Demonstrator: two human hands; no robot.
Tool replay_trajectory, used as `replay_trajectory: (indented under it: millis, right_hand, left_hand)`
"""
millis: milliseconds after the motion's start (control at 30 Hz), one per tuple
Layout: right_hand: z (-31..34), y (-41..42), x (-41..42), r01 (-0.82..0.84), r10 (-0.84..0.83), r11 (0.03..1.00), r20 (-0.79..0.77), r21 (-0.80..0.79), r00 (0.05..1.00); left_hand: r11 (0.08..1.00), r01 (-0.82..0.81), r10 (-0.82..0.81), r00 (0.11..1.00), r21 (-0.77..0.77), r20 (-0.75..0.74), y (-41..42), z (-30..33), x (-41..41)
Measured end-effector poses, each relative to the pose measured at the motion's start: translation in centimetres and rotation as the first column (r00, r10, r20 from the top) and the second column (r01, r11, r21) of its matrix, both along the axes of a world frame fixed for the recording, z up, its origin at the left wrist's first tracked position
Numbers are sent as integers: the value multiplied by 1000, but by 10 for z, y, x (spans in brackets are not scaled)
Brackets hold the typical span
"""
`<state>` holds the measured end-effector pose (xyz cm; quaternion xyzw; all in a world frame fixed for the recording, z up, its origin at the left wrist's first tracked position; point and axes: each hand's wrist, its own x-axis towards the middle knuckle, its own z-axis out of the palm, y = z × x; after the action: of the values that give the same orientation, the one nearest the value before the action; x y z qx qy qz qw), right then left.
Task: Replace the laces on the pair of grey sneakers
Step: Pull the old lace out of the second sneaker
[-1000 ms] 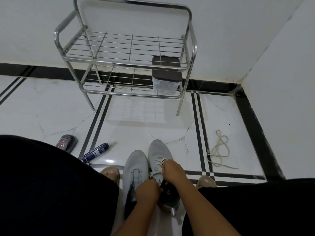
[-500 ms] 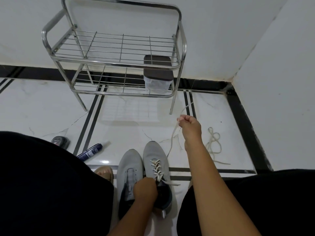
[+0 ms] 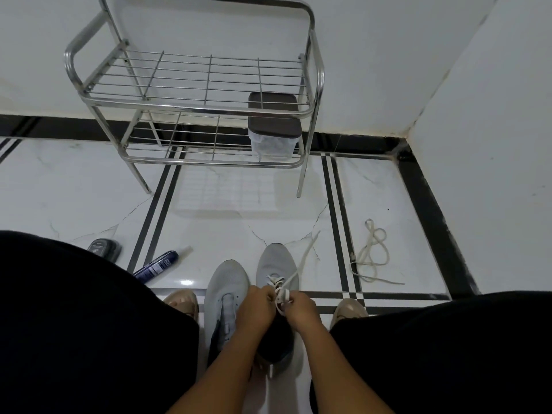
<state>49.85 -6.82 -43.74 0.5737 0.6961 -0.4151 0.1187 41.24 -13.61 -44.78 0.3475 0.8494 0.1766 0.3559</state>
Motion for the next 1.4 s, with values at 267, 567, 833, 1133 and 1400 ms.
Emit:
replay_trajectory:
  millis: [267, 567, 833, 1133, 1400]
  right_hand:
    - [-4, 2, 1, 147, -178, 972, -163, -185, 970]
    - [28, 43, 5, 736, -879, 464, -357, -493, 315]
    - [9, 27, 9, 482, -484, 874, -21, -55, 875]
    - [-1, -22, 4, -166, 153, 973, 90, 159, 984]
    - [-1, -9, 17, 300, -303, 953, 101, 45, 948]
  left_hand:
    - [796, -578, 489, 441, -179, 753, 15, 25, -10]
    - [74, -953, 404, -242, -295, 882, 0, 34, -62]
    - [759, -651, 649, 758, 20, 65, -9, 19, -34]
    - [998, -40, 32, 982, -39, -184, -20, 3, 2]
    - [973, -223, 214, 967, -59, -136, -26, 2, -14]
